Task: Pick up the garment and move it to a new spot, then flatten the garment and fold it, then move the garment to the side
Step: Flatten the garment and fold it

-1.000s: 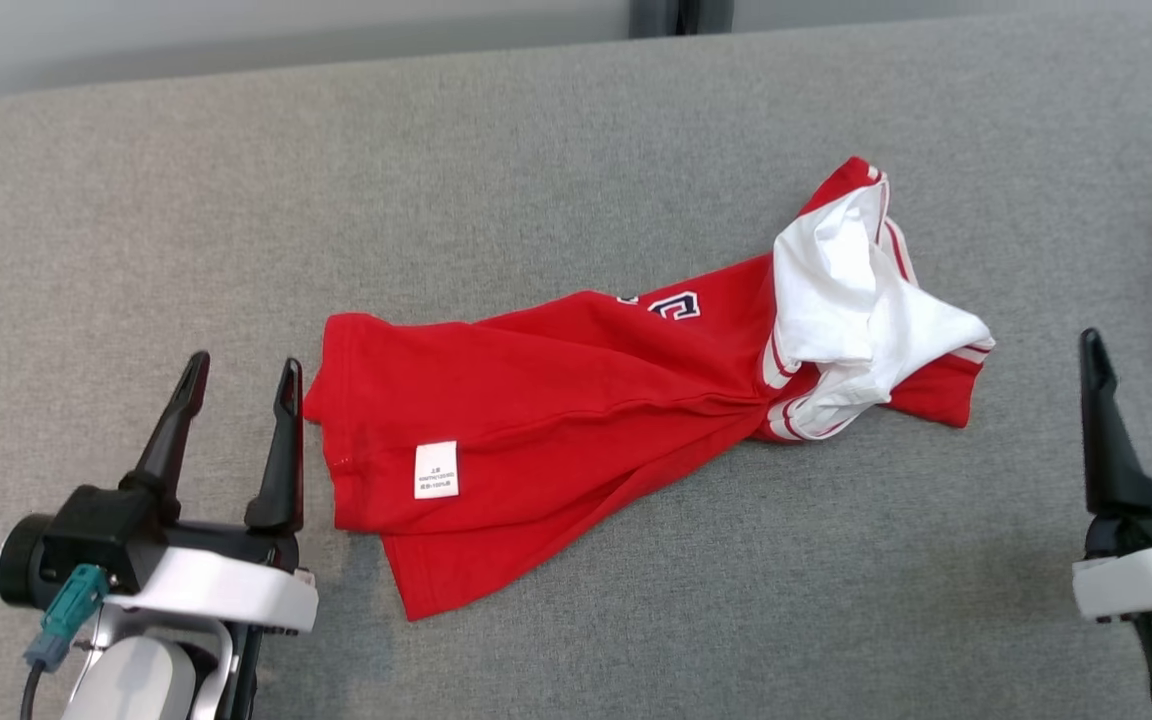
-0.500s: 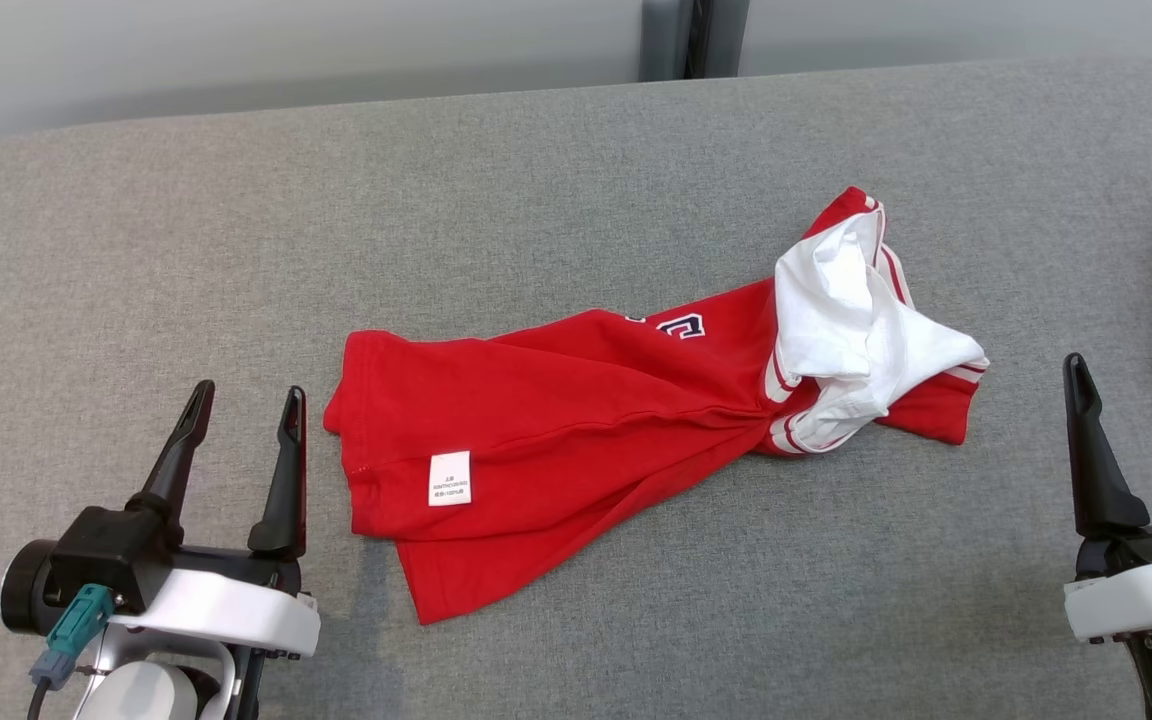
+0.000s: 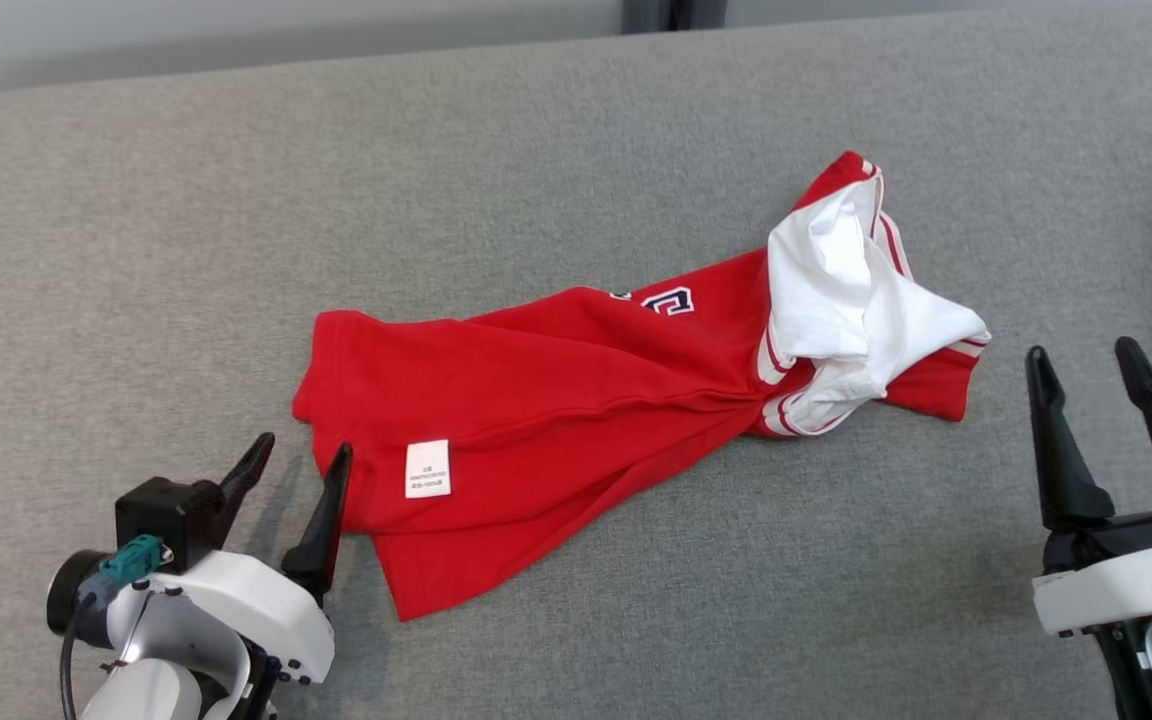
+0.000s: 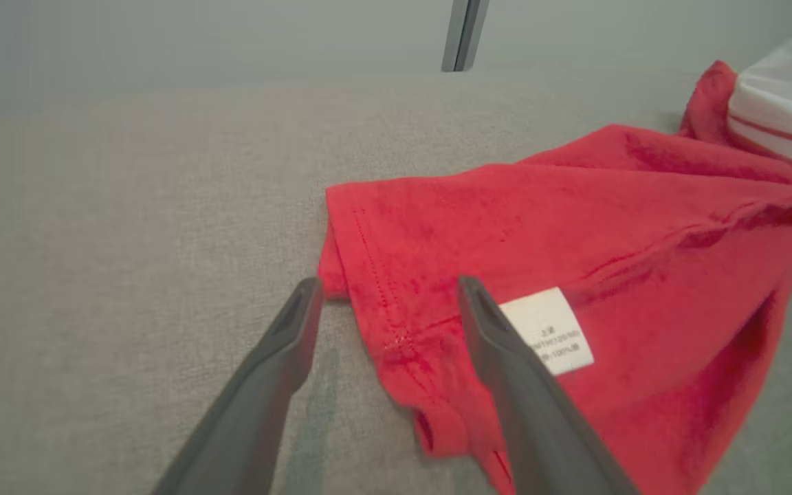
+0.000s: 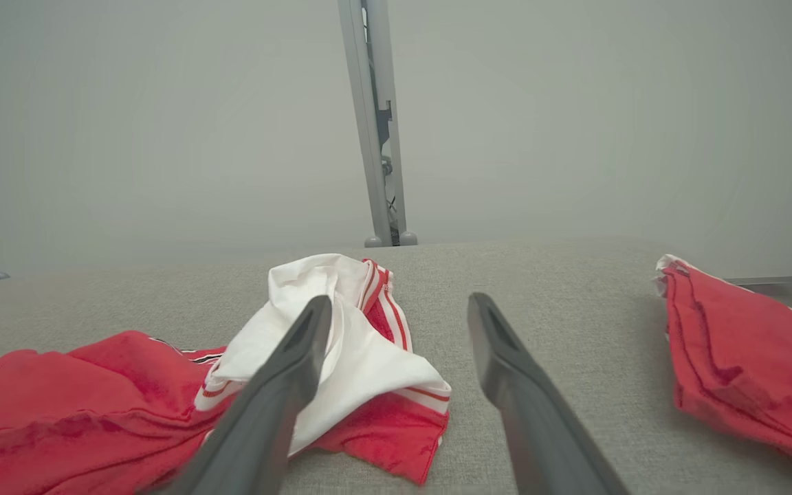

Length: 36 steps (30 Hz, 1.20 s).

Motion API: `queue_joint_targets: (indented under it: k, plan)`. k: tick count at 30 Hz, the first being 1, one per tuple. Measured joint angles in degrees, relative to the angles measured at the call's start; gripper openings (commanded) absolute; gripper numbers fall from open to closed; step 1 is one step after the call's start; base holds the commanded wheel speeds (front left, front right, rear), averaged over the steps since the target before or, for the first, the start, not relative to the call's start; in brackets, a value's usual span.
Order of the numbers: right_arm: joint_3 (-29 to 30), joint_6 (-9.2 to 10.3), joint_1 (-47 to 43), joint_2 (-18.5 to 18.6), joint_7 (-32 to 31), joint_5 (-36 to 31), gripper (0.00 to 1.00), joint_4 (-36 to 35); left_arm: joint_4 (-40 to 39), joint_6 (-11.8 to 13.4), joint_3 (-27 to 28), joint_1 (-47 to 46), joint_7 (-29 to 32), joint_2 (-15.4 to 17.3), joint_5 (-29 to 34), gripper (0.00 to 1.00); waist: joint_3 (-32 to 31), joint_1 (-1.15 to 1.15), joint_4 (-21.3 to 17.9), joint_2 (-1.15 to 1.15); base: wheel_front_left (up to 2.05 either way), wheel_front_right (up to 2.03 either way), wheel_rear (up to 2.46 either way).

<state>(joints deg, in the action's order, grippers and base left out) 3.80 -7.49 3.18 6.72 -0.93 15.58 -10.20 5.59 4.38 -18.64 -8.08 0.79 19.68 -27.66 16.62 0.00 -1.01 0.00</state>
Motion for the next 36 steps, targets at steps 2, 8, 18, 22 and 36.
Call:
queue_joint_targets:
  k: [2, 8, 18, 22, 36]
  plan:
    - [-0.5, 0.0, 0.4, -0.2, 0.2, 0.1, 1.0, 0.1, 1.0, -0.6, 0.0, -0.1, 1.6, -0.1, -1.4, 1.0, 0.9, 0.0, -0.4, 0.0, 0.0, 0.0, 0.0]
    - [-1.1, 0.0, 1.1, -0.2, 0.9, 0.6, 1.0, 1.1, 3.0, -1.7, 0.1, -1.1, 3.2, 0.0, -3.2, 1.0, 3.4, 0.0, -1.4, 0.0, 0.0, 0.0, 0.0]
    - [-1.2, 0.0, 2.2, -0.2, 1.5, 0.6, 1.0, 1.7, 2.3, -3.2, -0.4, -1.9, 3.6, 0.5, -4.2, 0.0, 4.6, 0.0, -1.6, 0.0, 0.0, 0.0, 0.0]
    - [-1.0, -0.01, 2.2, -0.1, 1.5, 0.6, 1.0, 2.0, 0.2, -2.6, -0.4, -1.8, 3.0, 1.0, -3.5, 0.0, 4.5, 0.0, -1.2, 0.0, 0.0, 0.0, 0.0]
    - [-12.7, 0.0, 8.9, 6.2, -5.4, 4.0, 1.0, 5.5, -5.4, -0.8, -1.1, -1.6, 3.5, 1.6, -2.2, 0.0, 6.1, 0.0, 1.5, 0.0, 0.0, 0.0, 0.0]
